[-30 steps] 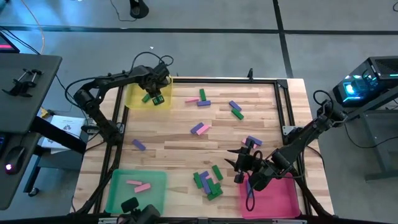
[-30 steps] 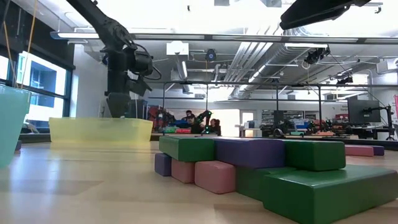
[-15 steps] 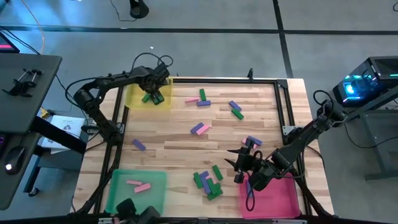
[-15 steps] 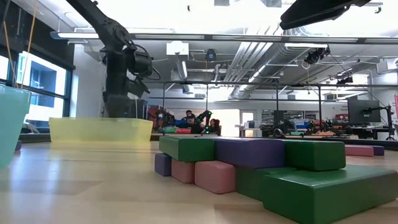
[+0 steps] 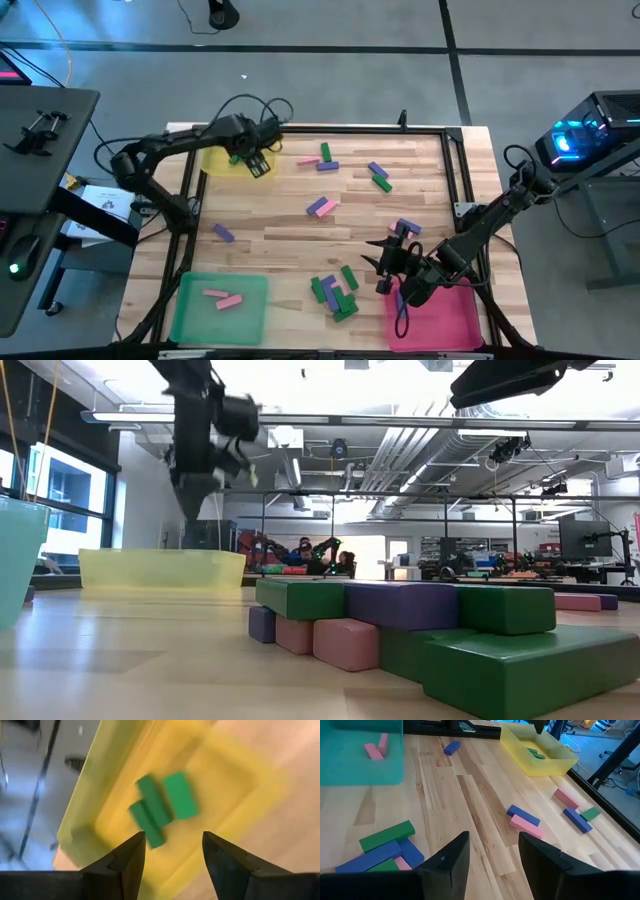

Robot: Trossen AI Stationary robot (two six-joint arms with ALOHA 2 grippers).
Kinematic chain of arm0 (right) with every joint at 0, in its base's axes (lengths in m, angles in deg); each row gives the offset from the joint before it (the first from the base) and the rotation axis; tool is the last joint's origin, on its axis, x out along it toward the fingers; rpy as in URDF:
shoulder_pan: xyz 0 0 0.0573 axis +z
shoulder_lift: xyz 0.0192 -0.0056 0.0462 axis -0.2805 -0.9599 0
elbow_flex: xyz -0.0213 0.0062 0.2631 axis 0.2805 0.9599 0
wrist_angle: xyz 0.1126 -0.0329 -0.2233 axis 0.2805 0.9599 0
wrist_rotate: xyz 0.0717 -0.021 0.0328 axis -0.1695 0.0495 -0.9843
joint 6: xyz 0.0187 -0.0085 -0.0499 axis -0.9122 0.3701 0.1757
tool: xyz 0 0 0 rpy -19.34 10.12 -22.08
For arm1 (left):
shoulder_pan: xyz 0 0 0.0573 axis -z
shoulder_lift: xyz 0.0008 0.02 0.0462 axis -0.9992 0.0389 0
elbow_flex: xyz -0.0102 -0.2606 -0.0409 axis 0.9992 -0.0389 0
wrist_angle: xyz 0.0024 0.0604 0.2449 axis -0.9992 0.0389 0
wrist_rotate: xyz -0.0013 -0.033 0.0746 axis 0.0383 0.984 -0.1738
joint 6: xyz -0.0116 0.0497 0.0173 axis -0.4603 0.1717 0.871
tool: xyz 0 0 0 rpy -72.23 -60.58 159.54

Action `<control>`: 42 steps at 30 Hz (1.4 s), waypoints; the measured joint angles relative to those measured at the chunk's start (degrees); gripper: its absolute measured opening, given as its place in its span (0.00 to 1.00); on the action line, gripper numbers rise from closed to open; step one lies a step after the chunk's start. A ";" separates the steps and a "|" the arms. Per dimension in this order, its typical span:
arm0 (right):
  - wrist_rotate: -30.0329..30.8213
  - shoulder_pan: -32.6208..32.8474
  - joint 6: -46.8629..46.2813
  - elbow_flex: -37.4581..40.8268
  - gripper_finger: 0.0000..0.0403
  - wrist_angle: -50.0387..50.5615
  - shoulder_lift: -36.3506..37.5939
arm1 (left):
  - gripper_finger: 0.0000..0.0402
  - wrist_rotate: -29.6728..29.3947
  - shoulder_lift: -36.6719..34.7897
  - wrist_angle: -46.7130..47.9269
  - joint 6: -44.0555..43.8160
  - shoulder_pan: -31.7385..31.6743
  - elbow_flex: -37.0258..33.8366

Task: Sort blocks
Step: Put the violet block into the pink bin

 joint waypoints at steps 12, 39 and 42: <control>0.13 -1.21 -0.37 0.00 0.38 -1.70 -6.39 | 0.41 -0.05 -6.66 -10.94 -2.77 26.05 0.00; -47.82 -13.64 20.79 -4.69 0.38 -27.21 -16.79 | 0.41 -6.65 -6.30 -72.55 -11.86 51.81 -29.80; -52.44 -14.52 20.63 -10.23 0.40 -18.51 -19.77 | 0.41 -7.10 -6.30 -73.30 -11.83 52.39 -30.39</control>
